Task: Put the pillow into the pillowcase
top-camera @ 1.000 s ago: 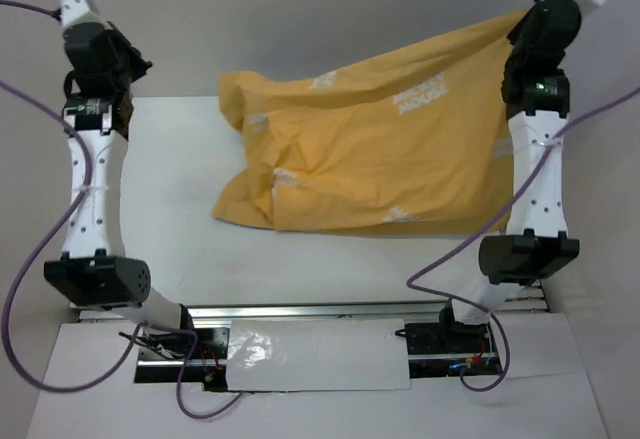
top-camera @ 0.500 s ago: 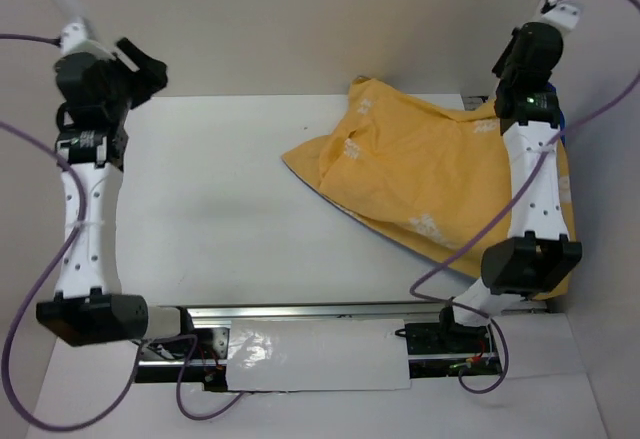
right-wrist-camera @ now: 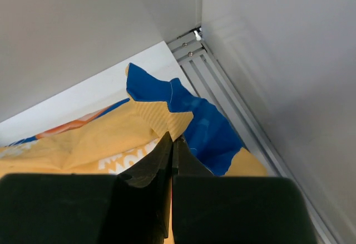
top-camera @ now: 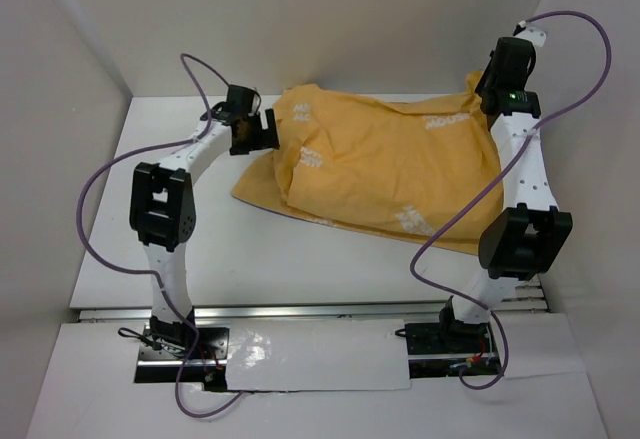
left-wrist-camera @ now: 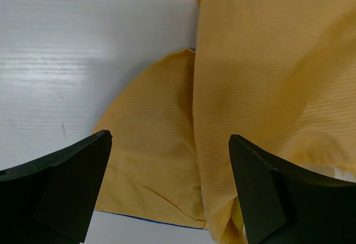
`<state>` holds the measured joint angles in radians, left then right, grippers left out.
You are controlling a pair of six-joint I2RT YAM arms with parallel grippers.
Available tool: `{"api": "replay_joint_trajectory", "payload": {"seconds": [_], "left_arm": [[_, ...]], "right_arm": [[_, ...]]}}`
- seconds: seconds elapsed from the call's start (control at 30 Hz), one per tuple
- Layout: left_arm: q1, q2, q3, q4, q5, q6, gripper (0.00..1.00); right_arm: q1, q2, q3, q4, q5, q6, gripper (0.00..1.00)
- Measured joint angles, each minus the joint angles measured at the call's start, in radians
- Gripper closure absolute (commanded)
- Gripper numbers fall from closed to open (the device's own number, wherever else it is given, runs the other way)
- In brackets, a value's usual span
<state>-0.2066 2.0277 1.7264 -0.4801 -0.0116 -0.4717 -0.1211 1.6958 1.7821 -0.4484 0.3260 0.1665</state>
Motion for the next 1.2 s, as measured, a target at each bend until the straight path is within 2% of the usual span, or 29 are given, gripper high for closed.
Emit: {"api": "replay_joint_trajectory", "payload": {"seconds": [0.2,0.4,0.47,0.53,0.6,0.67,0.7,0.73,0.83,0.9,1.0,1.2], "left_arm": [[-0.056,0.043,-0.045,-0.024,-0.050,0.000,0.01],[-0.050,0.026,-0.241,-0.002,-0.119,-0.033,0.01],[-0.051,0.002,-0.262,0.011,-0.126,-0.058,0.03],[-0.051,-0.001,-0.272,0.014,-0.132,-0.070,0.10],[-0.051,0.000,-0.274,0.016,-0.139,-0.089,0.38],[-0.051,0.004,-0.273,0.019,-0.141,-0.095,0.59],[-0.051,0.011,-0.270,0.016,-0.144,-0.100,0.96],[-0.051,0.013,-0.266,0.013,-0.148,-0.111,1.00],[-0.050,0.014,-0.275,0.033,-0.151,-0.113,1.00],[-0.051,-0.017,-0.331,0.076,-0.177,-0.138,1.00],[-0.055,-0.140,-0.505,0.113,-0.247,-0.178,1.00],[0.040,-0.398,-0.788,0.011,-0.308,-0.262,1.00]], "right_arm": [[0.000,0.005,-0.001,0.001,-0.013,0.000,1.00],[0.000,0.020,-0.023,0.012,-0.037,0.001,1.00],[0.000,0.024,-0.034,0.015,-0.048,0.001,1.00],[0.001,0.027,-0.044,0.016,-0.056,0.001,1.00],[0.002,0.028,-0.056,0.023,-0.060,0.001,1.00],[0.003,0.028,-0.066,0.026,-0.061,0.001,1.00],[0.004,0.028,-0.072,0.030,-0.062,0.001,1.00],[0.005,0.028,-0.076,0.031,-0.062,0.001,1.00],[0.007,0.028,-0.091,0.037,-0.069,0.001,1.00],[0.007,0.028,-0.094,0.037,-0.074,0.001,1.00],[0.007,0.028,-0.096,0.043,-0.077,0.000,1.00],[0.011,0.028,-0.132,0.064,-0.111,0.000,1.00]]}}
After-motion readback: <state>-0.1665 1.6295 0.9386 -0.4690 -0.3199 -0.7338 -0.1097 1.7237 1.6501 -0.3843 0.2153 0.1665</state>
